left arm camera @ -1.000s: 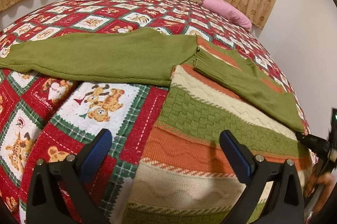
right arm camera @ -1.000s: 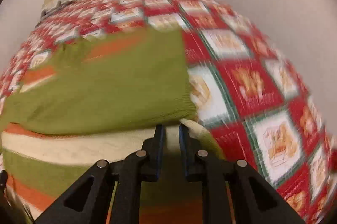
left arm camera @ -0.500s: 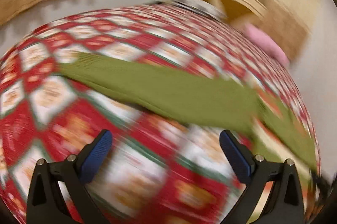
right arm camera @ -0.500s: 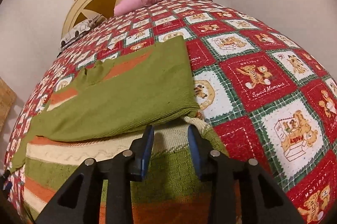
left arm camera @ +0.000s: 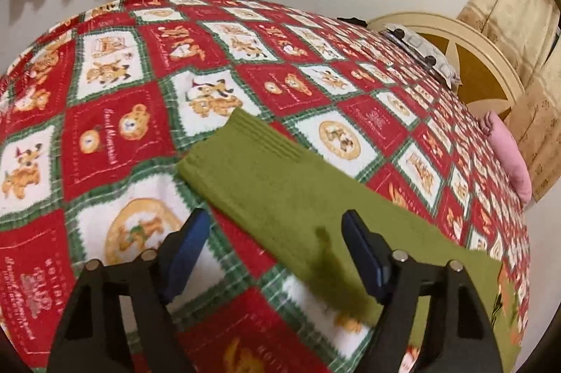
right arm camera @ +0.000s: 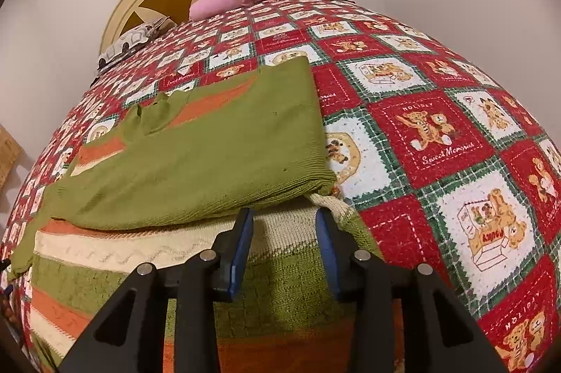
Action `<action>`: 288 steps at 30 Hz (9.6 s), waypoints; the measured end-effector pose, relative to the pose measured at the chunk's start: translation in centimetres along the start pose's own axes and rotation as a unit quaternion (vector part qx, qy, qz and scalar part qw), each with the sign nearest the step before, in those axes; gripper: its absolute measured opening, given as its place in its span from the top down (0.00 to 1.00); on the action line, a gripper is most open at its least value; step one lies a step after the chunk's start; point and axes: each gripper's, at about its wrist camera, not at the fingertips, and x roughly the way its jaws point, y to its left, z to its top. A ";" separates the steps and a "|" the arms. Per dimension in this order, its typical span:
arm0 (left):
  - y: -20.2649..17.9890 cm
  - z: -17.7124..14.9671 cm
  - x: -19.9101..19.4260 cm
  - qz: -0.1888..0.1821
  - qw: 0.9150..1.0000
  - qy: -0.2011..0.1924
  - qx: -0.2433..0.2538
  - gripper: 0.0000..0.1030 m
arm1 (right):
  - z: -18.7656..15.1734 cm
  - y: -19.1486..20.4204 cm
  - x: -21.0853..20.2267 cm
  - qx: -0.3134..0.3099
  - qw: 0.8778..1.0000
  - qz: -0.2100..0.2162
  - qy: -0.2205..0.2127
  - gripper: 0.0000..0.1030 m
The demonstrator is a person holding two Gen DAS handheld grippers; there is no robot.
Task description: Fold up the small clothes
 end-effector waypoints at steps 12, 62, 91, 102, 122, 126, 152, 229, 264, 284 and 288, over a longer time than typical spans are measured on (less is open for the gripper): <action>-2.0 1.0 0.1 0.006 0.999 -0.025 0.024 0.93 | 0.1 0.1 0.0 -0.001 1.000 -0.001 0.000 0.62; -17.1 -18.1 -7.5 -0.189 0.952 0.076 0.227 0.22 | 2.6 11.8 -3.4 -0.064 0.988 0.135 -0.026 0.34; -15.9 -17.2 -6.7 -0.227 0.952 0.091 0.183 0.11 | 8.5 12.9 -5.7 -0.201 0.972 -0.010 -0.121 0.84; -16.2 -17.2 -6.6 -0.219 0.953 0.090 0.190 0.11 | 4.1 4.0 1.7 -0.101 0.995 -0.011 0.017 0.66; -16.3 -17.3 -6.5 -0.220 0.952 0.091 0.194 0.10 | 2.4 1.7 -2.2 -0.037 0.999 -0.015 0.036 0.66; -16.2 -17.3 -6.5 -0.222 0.951 0.092 0.193 0.09 | 1.0 -0.7 -9.4 -0.047 0.999 -0.008 -0.019 0.66; -5.4 -23.5 -19.5 -0.307 0.847 0.148 0.408 0.07 | -15.8 -6.9 -19.6 -0.073 0.995 0.053 0.040 0.64; -13.8 -19.0 -11.2 -0.395 0.815 0.248 0.343 0.93 | 0.0 -6.8 -9.9 0.097 0.984 0.146 -0.013 0.65; -14.1 -18.6 -10.4 -0.403 0.835 0.225 0.300 0.88 | -3.0 1.1 -7.0 -0.188 0.982 0.028 0.014 0.93; -20.3 -14.4 -10.9 -0.377 0.857 0.173 0.307 0.90 | 1.7 3.9 -11.9 -0.168 0.981 -0.013 -0.097 0.94; -22.3 -13.4 -9.6 -0.370 0.863 0.169 0.301 0.90 | 3.4 4.5 -10.6 -0.173 0.980 -0.026 -0.100 0.94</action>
